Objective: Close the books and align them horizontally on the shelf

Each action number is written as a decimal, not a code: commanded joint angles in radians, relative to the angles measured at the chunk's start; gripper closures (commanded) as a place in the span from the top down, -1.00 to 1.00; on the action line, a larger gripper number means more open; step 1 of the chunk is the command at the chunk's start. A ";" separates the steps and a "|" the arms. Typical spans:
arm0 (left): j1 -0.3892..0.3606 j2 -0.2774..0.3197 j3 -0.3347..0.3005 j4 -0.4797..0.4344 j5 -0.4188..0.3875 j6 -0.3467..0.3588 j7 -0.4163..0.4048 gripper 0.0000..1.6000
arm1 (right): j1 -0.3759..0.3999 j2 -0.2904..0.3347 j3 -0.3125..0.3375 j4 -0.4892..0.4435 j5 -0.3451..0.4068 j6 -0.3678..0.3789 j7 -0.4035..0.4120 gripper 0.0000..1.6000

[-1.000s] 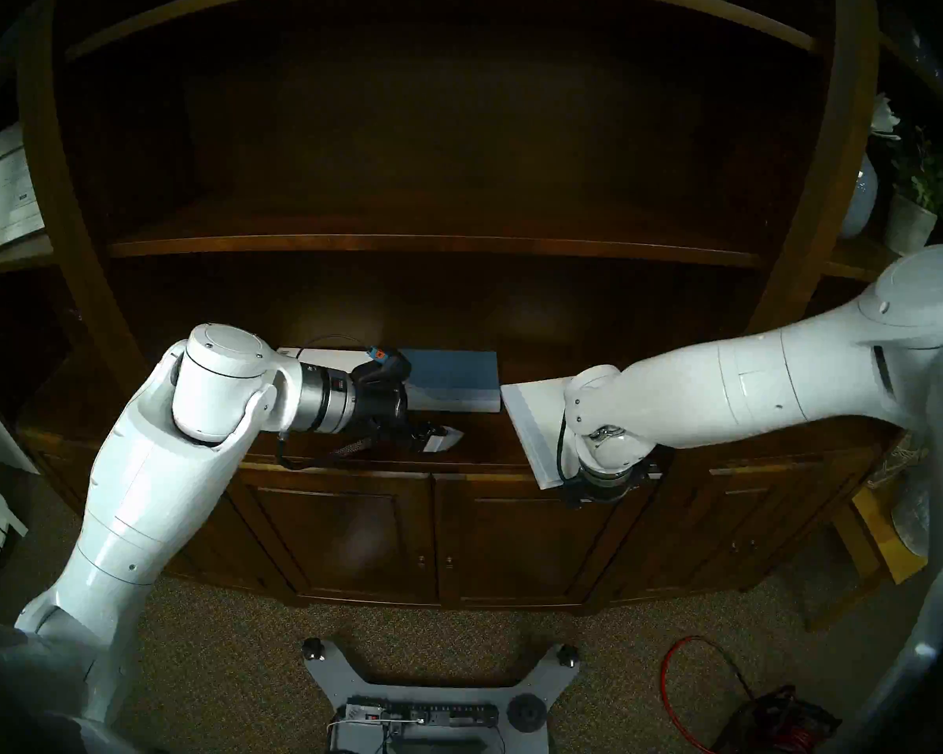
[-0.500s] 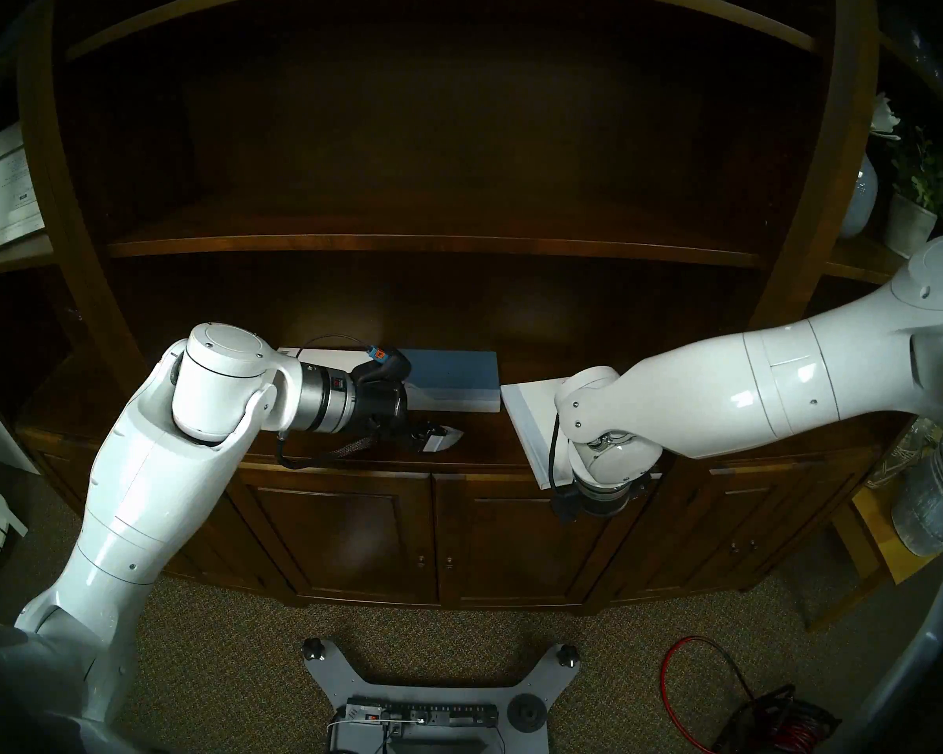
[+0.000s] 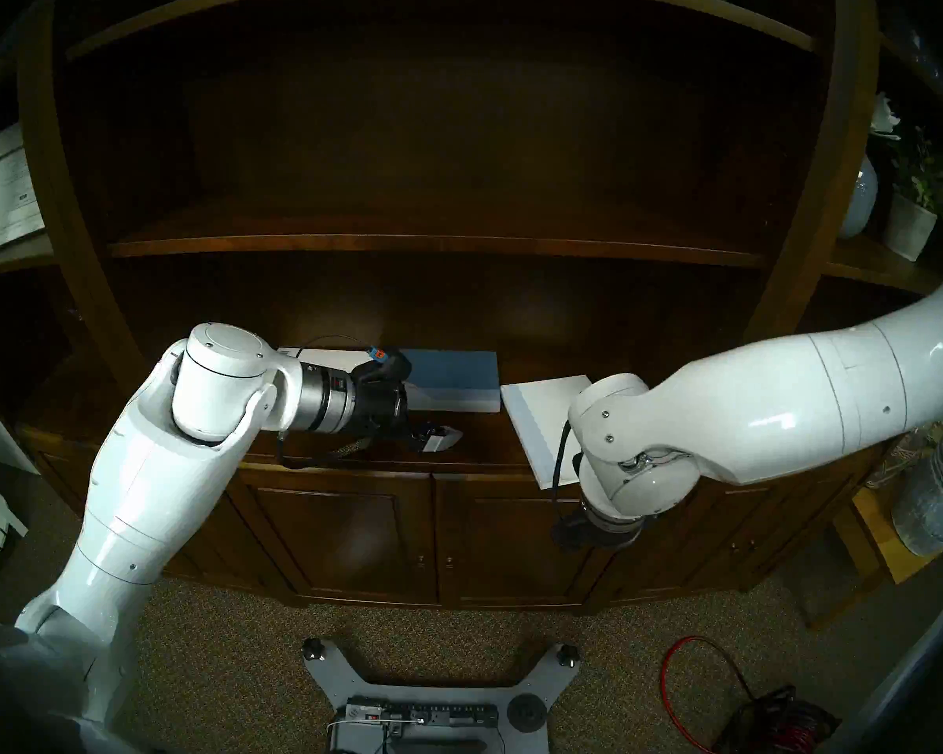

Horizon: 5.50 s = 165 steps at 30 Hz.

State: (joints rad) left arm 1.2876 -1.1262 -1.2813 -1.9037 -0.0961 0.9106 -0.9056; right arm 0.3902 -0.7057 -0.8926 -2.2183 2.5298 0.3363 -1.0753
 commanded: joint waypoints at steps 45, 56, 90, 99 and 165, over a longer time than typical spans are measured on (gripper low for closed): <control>-0.031 -0.007 -0.008 -0.018 0.006 -0.006 -0.004 1.00 | -0.022 -0.220 0.165 0.118 -0.045 -0.181 0.019 1.00; -0.032 -0.008 -0.008 -0.018 0.007 -0.006 -0.005 1.00 | -0.047 -0.273 0.168 0.217 -0.001 -0.133 0.016 1.00; -0.032 -0.008 -0.008 -0.018 0.008 -0.006 -0.005 1.00 | -0.130 -0.384 0.100 0.331 -0.018 -0.203 -0.081 1.00; -0.032 -0.008 -0.008 -0.018 0.008 -0.006 -0.006 1.00 | -0.136 -0.405 0.077 0.349 -0.017 -0.223 -0.132 1.00; -0.031 -0.009 -0.009 -0.019 0.009 -0.006 -0.006 1.00 | 0.017 -0.334 0.004 0.149 -0.072 -0.362 -0.234 1.00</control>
State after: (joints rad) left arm 1.2865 -1.1314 -1.2821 -1.9037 -0.0850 0.9106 -0.9090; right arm 0.3602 -1.0879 -0.8971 -2.1039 2.4843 -0.0541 -1.3704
